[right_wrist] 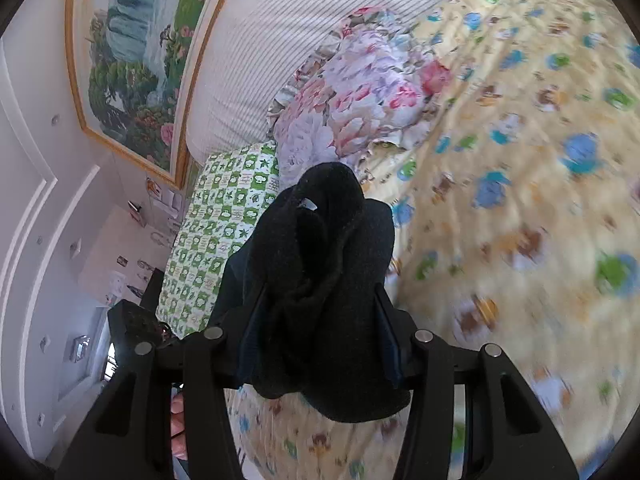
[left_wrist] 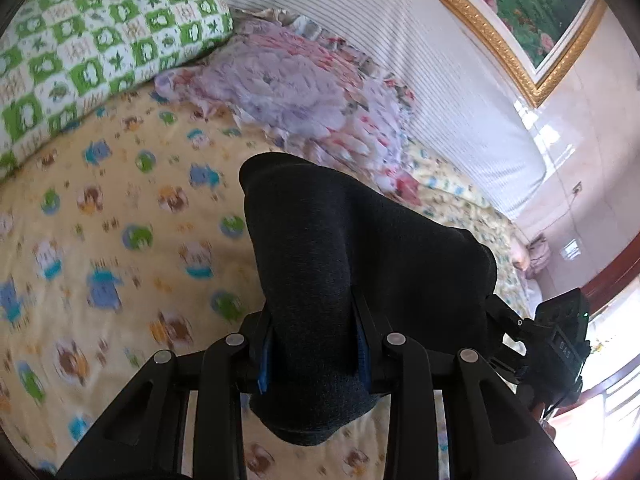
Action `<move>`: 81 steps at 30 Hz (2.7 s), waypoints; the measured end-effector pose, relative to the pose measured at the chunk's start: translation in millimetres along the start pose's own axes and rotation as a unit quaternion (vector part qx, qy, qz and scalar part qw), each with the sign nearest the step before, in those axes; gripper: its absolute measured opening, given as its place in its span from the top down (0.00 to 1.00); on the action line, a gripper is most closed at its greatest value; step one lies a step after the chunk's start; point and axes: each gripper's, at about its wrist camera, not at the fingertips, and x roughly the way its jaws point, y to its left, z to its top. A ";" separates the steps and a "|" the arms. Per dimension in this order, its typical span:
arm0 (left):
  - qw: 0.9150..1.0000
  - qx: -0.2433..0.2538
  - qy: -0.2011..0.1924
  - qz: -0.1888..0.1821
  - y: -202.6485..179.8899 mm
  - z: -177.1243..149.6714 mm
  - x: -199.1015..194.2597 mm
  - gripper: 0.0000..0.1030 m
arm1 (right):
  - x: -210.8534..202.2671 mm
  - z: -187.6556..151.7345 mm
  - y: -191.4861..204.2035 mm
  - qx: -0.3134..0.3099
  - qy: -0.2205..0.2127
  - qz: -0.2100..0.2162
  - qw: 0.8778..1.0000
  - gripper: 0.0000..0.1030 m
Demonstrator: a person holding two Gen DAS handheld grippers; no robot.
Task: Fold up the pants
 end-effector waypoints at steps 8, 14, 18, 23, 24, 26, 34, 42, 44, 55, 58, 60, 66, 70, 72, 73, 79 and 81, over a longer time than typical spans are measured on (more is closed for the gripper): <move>1.000 0.005 -0.005 0.024 12.4 32.9 24.6 0.69 | 41.6 28.1 -3.1 0.003 0.012 -0.005 1.000 0.50; 0.999 0.010 0.004 0.038 18.4 43.6 40.5 0.69 | 66.3 44.4 -12.0 0.017 0.024 -0.008 1.000 0.48; 0.999 0.021 0.005 0.041 20.5 38.6 42.7 0.68 | 71.9 45.3 -19.4 0.022 0.030 -0.019 0.999 0.40; 0.999 0.020 0.015 0.041 27.5 30.8 44.6 0.56 | 66.6 44.5 -26.5 0.012 0.023 -0.058 0.998 0.34; 0.999 0.020 0.016 0.045 29.2 29.6 44.9 0.54 | 66.7 44.6 -25.7 0.007 0.024 -0.064 0.998 0.34; 0.998 0.019 0.014 0.053 32.8 26.4 44.2 0.48 | 67.1 44.9 -23.1 -0.011 0.028 -0.079 0.996 0.32; 0.999 0.010 0.020 0.046 47.0 20.2 48.2 0.41 | 71.9 46.0 -22.1 -0.064 0.027 -0.157 0.985 0.26; 0.997 0.038 0.011 0.071 32.2 8.9 38.5 0.41 | 70.1 46.6 -25.0 -0.066 0.025 -0.160 0.985 0.24; 0.996 0.039 0.013 0.074 31.9 4.7 36.6 0.41 | 68.5 46.2 -25.2 -0.067 0.024 -0.159 0.985 0.22; 0.993 0.067 0.001 0.099 21.9 -10.4 15.4 0.35 | 46.0 30.3 1.2 -0.106 0.019 -0.170 0.980 0.22; 0.992 0.077 0.000 0.103 18.5 -15.8 10.5 0.35 | 41.9 23.1 10.4 -0.120 0.023 -0.168 0.978 0.21; 0.991 0.083 0.002 0.107 16.4 -18.9 8.2 0.34 | 40.4 17.2 18.7 -0.137 0.027 -0.169 0.976 0.18; 0.987 0.109 -0.003 0.119 8.7 -28.4 0.5 0.29 | 41.3 -0.3 39.2 -0.193 0.042 -0.181 0.963 0.14; 0.985 0.119 -0.009 0.127 5.9 -32.2 -5.5 0.26 | 42.5 -12.7 52.5 -0.232 0.051 -0.181 0.955 0.09; 0.984 0.121 -0.013 0.127 4.6 -33.9 -9.2 0.26 | 43.1 -18.1 59.5 -0.251 0.053 -0.182 0.949 0.08; 0.984 0.122 -0.014 0.128 4.6 -33.9 -10.1 0.25 | 43.6 -20.3 62.8 -0.259 0.054 -0.182 0.947 0.08; 0.978 0.143 -0.027 0.150 -3.7 -40.6 -18.5 0.21 | 45.2 -29.2 78.5 -0.297 0.057 -0.177 0.937 0.04; 0.975 0.149 -0.027 0.161 -5.9 -42.6 -18.6 0.20 | 45.4 -30.9 80.7 -0.303 0.057 -0.176 0.935 0.03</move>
